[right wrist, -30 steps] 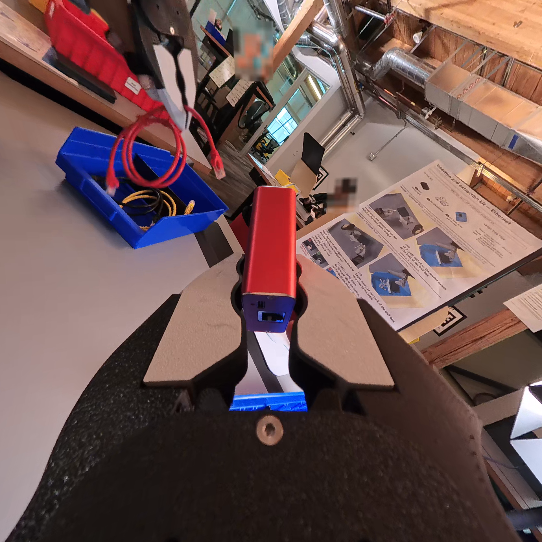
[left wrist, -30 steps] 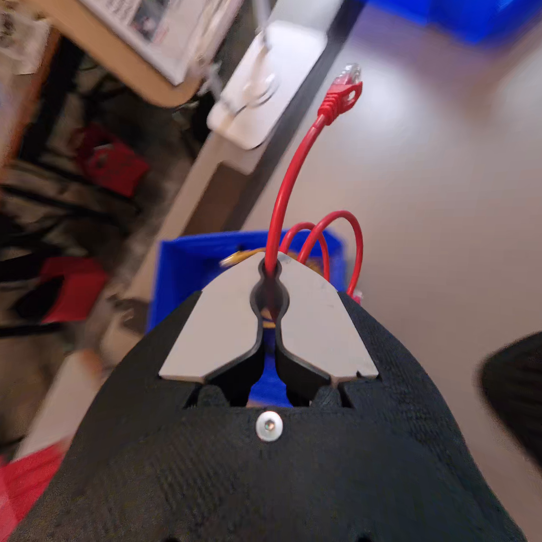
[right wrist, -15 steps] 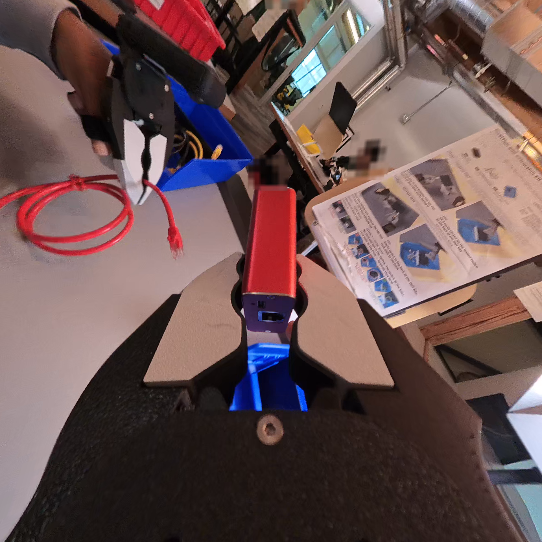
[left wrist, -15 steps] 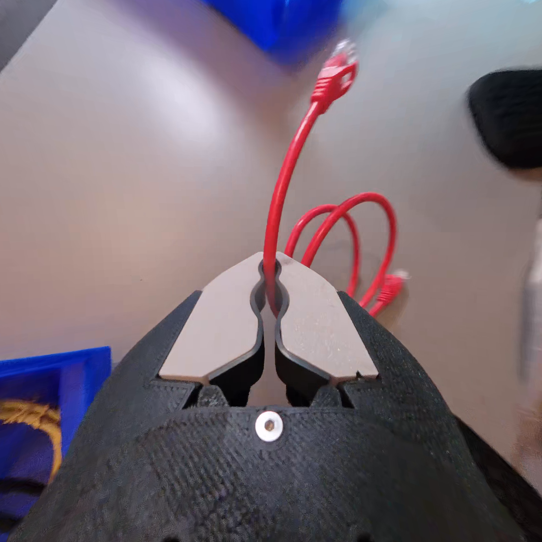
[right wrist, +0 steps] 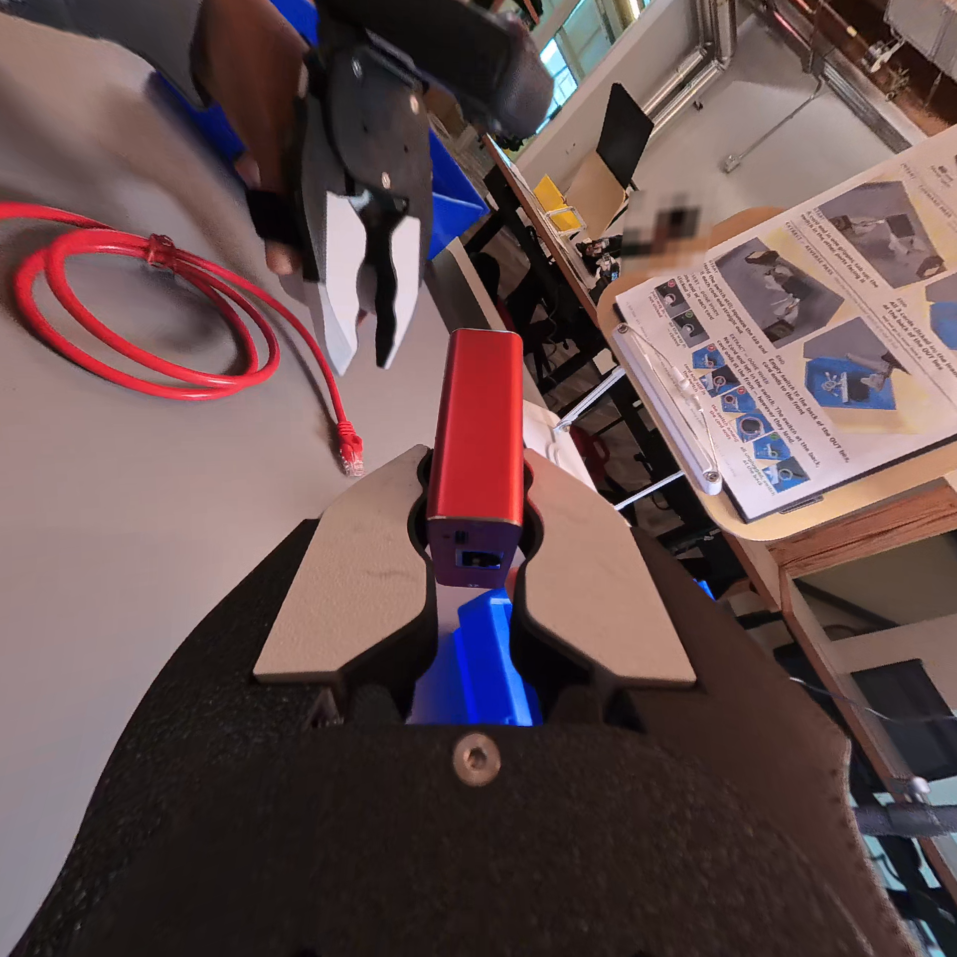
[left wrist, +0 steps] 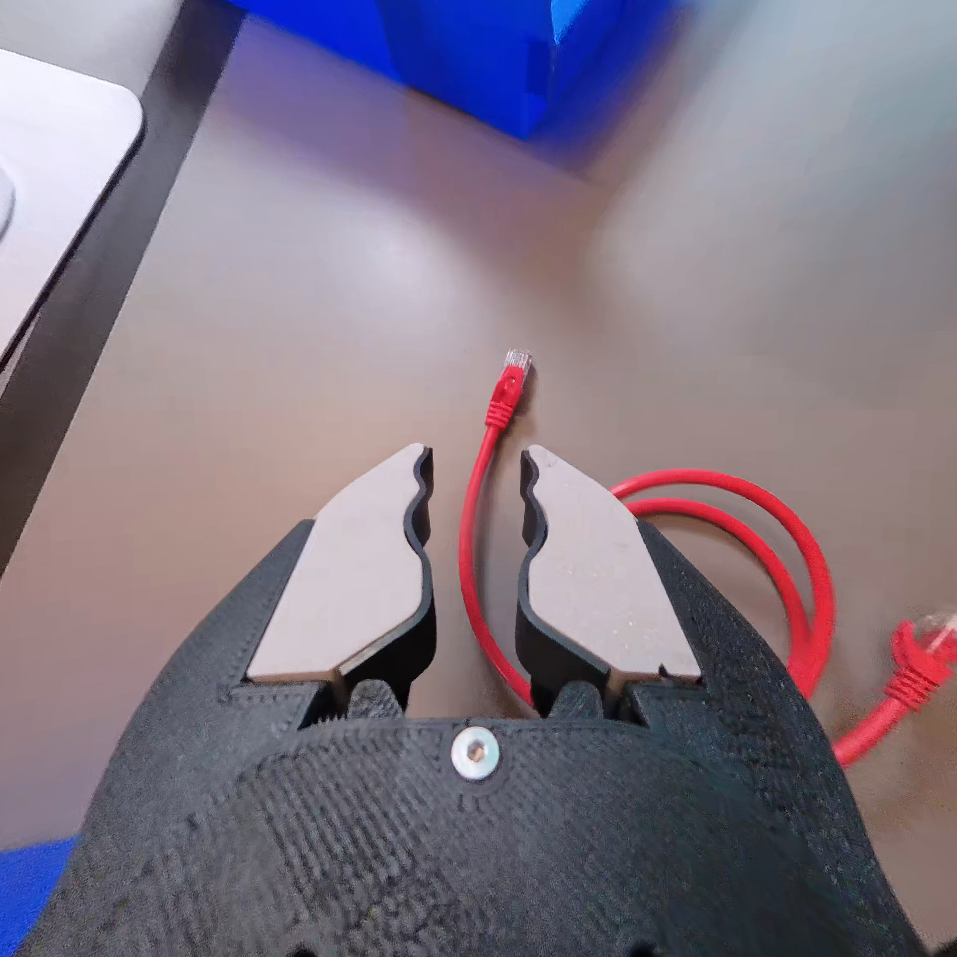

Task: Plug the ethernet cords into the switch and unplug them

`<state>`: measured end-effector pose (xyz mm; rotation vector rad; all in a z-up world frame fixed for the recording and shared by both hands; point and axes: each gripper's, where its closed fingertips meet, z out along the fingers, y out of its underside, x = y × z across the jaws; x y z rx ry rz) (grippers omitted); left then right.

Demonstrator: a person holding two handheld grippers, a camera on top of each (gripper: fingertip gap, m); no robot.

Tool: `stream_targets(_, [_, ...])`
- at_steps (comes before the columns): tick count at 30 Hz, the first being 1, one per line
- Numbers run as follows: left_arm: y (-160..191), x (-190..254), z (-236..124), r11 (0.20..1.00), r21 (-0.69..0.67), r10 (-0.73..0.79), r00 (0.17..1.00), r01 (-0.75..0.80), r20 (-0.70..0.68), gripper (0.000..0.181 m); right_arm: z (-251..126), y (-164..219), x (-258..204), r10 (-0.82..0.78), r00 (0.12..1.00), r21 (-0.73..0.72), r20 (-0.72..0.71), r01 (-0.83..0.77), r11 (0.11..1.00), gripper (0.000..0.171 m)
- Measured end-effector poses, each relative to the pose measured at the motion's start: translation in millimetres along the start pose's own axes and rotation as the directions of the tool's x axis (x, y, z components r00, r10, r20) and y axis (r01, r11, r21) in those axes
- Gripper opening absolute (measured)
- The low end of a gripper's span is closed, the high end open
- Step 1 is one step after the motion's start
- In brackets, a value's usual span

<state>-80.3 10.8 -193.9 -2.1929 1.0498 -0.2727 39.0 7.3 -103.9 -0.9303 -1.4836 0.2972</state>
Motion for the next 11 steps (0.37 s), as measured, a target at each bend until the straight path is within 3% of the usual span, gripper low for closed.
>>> stream_targets(5, [8.2,2.9,38.2,0.995,-0.09,0.045,0.995,-0.053,-0.089,0.036,3.2,18.1,-8.8,-0.009,1.0,-0.022,-0.006,0.009,1.0,0.028])
stream_targets(11, [10.8,5.5,42.6,0.997,-0.057,0.055,0.994,-0.061,-0.099,0.029,7.4,27.3,-17.6,0.011,1.0,-0.023,0.028,-0.01,1.0,0.028])
